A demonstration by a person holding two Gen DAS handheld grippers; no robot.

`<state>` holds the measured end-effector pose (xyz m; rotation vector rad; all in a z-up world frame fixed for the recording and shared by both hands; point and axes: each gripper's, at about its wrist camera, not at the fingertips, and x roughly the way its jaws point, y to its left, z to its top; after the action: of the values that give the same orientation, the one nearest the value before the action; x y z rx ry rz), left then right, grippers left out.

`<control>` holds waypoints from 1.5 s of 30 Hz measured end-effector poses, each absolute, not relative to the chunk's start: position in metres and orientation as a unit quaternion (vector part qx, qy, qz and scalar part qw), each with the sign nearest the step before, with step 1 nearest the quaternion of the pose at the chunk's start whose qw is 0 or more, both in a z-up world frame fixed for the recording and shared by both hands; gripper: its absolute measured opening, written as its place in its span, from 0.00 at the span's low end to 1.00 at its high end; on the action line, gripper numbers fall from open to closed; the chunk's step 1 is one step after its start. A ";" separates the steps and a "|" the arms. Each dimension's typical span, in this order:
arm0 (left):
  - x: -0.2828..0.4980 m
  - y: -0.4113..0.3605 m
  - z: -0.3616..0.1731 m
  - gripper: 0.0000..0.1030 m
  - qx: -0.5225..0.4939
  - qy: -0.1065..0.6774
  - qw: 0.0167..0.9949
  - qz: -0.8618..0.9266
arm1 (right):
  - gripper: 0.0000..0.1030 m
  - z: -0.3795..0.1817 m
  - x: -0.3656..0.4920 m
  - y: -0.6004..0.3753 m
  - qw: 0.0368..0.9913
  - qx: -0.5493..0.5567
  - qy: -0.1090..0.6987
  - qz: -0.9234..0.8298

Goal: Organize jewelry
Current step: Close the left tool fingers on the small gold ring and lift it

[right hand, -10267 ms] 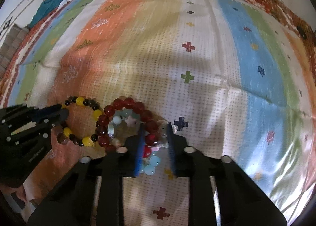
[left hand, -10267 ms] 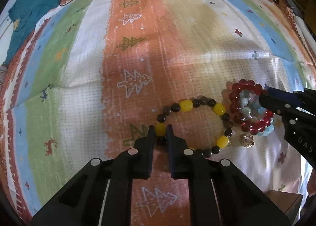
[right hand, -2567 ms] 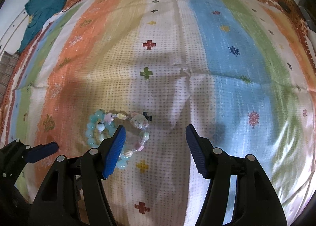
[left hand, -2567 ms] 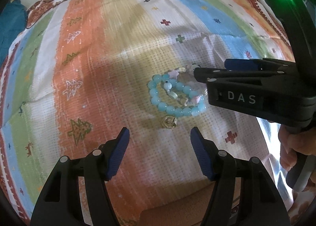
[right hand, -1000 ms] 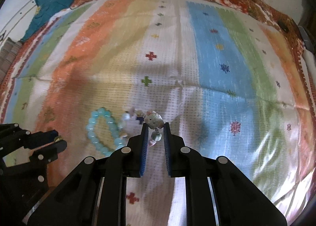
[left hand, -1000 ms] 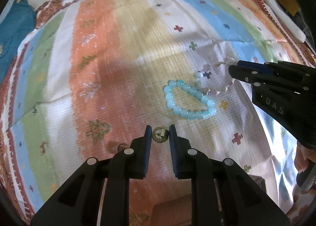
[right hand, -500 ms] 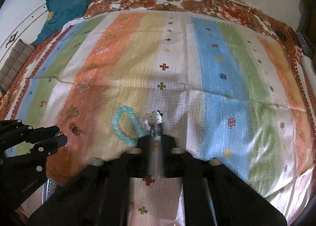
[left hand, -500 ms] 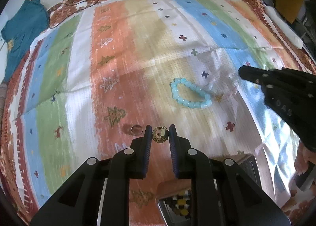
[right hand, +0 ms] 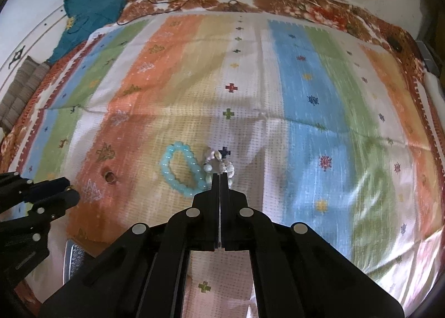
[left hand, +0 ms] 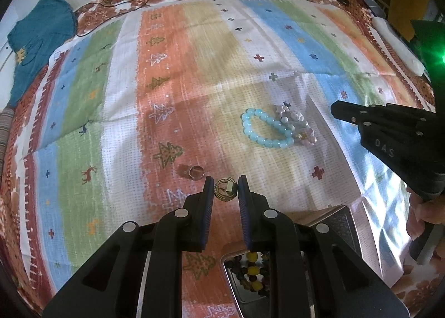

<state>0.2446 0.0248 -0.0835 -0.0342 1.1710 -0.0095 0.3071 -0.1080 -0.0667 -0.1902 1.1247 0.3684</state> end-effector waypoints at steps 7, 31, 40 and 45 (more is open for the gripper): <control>0.246 0.020 -0.089 0.17 -0.006 0.561 0.828 -0.009 | 0.02 -0.083 0.314 -0.111 0.814 -0.084 0.550 0.166; 0.263 0.034 -0.127 0.28 -0.021 0.609 0.793 -0.015 | 0.49 -0.107 0.325 -0.098 0.802 -0.104 0.565 0.166; 0.273 0.030 -0.153 0.36 -0.030 0.640 0.768 -0.023 | 0.49 -0.122 0.331 -0.096 0.791 -0.110 0.580 0.161; 0.277 0.024 -0.165 0.36 -0.025 0.655 0.755 -0.025 | 0.49 -0.132 0.335 -0.096 0.785 -0.111 0.589 0.159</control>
<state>0.2773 0.0244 -0.1655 -0.0537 1.4285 -0.0543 0.3345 -0.0961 -0.1321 -0.2404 1.2704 0.3430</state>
